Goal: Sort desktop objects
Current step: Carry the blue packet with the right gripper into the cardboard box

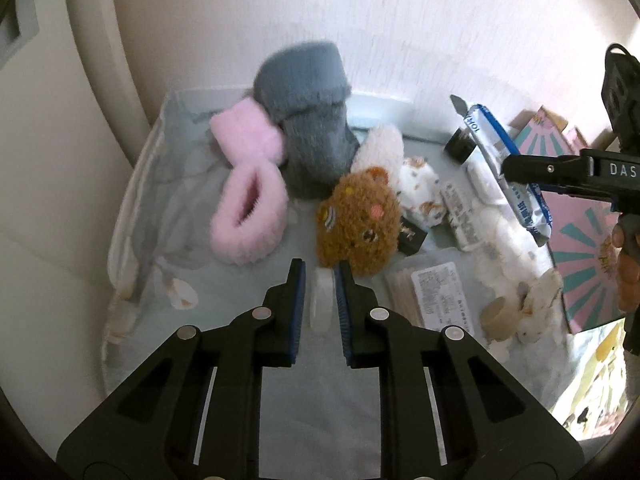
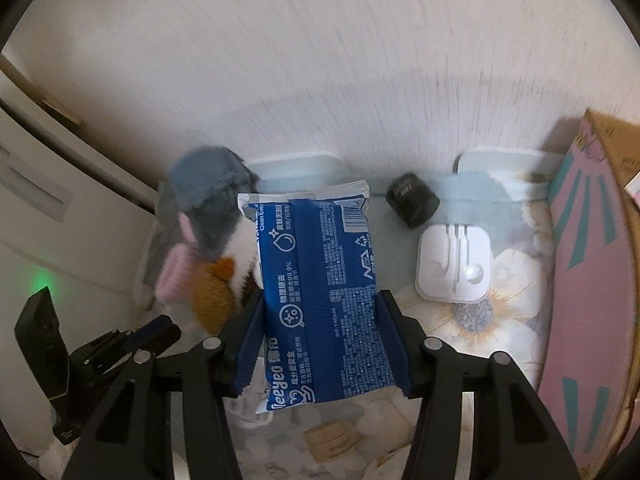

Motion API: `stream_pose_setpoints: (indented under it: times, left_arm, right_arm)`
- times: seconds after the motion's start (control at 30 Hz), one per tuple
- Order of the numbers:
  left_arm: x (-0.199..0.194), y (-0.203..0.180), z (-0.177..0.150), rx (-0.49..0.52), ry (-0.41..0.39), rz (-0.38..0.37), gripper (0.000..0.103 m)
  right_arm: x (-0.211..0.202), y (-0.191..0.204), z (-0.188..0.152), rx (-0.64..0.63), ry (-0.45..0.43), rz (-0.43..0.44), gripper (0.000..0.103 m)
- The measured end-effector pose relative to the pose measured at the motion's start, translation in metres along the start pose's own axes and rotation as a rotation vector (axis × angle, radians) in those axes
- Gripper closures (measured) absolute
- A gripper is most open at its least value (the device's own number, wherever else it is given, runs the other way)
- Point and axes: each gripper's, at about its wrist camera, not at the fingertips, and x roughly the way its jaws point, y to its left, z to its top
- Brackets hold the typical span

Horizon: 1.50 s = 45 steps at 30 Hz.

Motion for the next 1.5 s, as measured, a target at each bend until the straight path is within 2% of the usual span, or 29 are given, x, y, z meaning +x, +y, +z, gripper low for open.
stream_pose_setpoints:
  times: [0.17,0.2,0.23,0.37,0.67,0.77,0.97,1.2,1.33,1.5]
  left_arm:
    - [-0.033,0.000,0.017,0.011,-0.035,-0.008,0.090]
    - [-0.037,-0.003,0.023,0.014,-0.042,-0.010,0.090]
    - [-0.042,-0.009,0.026,0.020,-0.051,-0.013,0.090]
    - [-0.068,-0.020,0.045,0.071,-0.092,-0.030,0.090]
    - [-0.092,-0.072,0.090,0.187,-0.123,-0.176,0.090]
    - [-0.093,-0.101,0.101,0.260,-0.129,-0.203,0.090]
    - [-0.079,-0.180,0.109,0.406,-0.105,-0.286,0.090]
    - [-0.049,-0.290,0.110,0.547,-0.041,-0.399,0.090]
    - [-0.019,-0.343,0.102,0.627,0.001,-0.399,0.090]
    - [0.019,-0.369,0.096,0.656,0.075,-0.365,0.090]
  right_arm:
    - [-0.044,-0.007,0.003,-0.002,-0.060,-0.013,0.053]
    - [-0.038,-0.004,0.002,0.000,-0.072,-0.018,0.053]
    - [-0.048,-0.005,0.001,0.001,-0.085,-0.023,0.053]
    - [-0.084,-0.016,-0.004,0.017,-0.138,-0.062,0.053]
    - [-0.124,-0.067,-0.026,0.109,-0.239,-0.185,0.053]
    - [-0.136,-0.082,-0.039,0.140,-0.262,-0.226,0.053]
    - [-0.166,-0.112,-0.068,0.234,-0.277,-0.280,0.053]
    - [-0.166,-0.150,-0.085,0.292,-0.249,-0.338,0.053]
    - [-0.147,-0.162,-0.082,0.261,-0.199,-0.370,0.053]
    - [-0.131,-0.178,-0.087,0.253,-0.154,-0.350,0.053]
